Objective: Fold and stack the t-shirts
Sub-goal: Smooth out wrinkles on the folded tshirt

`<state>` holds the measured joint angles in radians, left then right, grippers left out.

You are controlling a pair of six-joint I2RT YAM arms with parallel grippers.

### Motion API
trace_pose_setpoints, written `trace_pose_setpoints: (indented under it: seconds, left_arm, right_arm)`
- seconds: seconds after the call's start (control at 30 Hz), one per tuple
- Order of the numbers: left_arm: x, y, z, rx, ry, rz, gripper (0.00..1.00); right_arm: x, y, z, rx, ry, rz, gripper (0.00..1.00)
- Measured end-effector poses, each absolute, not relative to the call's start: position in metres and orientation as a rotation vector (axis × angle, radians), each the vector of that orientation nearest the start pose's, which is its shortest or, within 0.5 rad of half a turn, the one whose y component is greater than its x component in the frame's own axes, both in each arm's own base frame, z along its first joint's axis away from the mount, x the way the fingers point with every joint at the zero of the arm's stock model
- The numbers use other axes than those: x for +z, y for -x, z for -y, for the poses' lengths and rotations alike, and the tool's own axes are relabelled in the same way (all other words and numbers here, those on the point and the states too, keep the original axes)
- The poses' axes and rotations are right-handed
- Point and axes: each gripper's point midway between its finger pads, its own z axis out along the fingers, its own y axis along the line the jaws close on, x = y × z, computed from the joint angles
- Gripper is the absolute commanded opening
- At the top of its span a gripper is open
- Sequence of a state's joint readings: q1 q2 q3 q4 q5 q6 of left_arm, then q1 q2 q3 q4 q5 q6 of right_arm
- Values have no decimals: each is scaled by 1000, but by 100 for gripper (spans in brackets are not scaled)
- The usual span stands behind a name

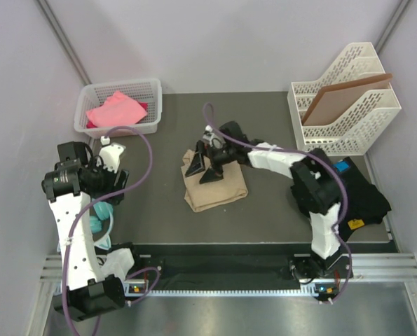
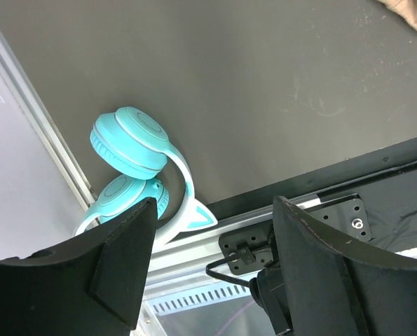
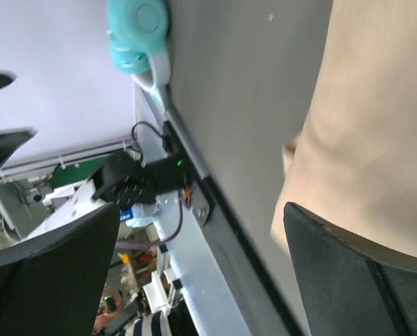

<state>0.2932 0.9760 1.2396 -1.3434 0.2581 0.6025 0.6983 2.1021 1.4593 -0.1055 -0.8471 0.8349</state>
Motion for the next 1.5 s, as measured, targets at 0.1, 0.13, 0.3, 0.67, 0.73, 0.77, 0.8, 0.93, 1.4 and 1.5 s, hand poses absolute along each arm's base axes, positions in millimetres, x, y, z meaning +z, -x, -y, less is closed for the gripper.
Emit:
trace_pose_setpoints:
  seconds: [0.1, 0.13, 0.3, 0.67, 0.73, 0.77, 0.8, 0.93, 1.4, 1.5]
  left_arm:
    - [218, -180, -30, -33, -486, -2543, 72]
    - [217, -180, -29, -39, -487, -2543, 72]
    - [214, -182, -27, -66, -488, -2555, 72]
    - [214, -183, -25, -89, -491, -2556, 72]
    - [214, -183, -25, -90, -491, -2556, 72]
    - [214, -183, -25, -91, -491, -2556, 72]
    - [214, -183, -24, -93, -492, -2555, 72]
    - [214, -184, -21, -113, -493, -2547, 72]
    - [216, -183, -17, -133, -493, -2529, 72]
    - [217, -183, -17, -132, -493, -2527, 72]
  right_arm:
    - [143, -273, -393, 1628, 317, -2559, 100]
    - [150, -274, -379, 1623, 302, -2526, 100]
    - [126, -272, -339, 1578, 195, -2528, 100]
    - [54, -243, -321, 1657, 107, -2693, 100]
    - [55, -241, -319, 1647, 123, -2669, 100]
    - [56, -240, -318, 1635, 122, -2664, 100]
    - [58, -239, -316, 1617, 123, -2662, 100]
    - [67, -241, -312, 1556, 97, -2683, 100]
    - [86, -360, -367, 1527, 158, -2593, 100]
    - [67, -359, -361, 1587, 111, -2652, 100]
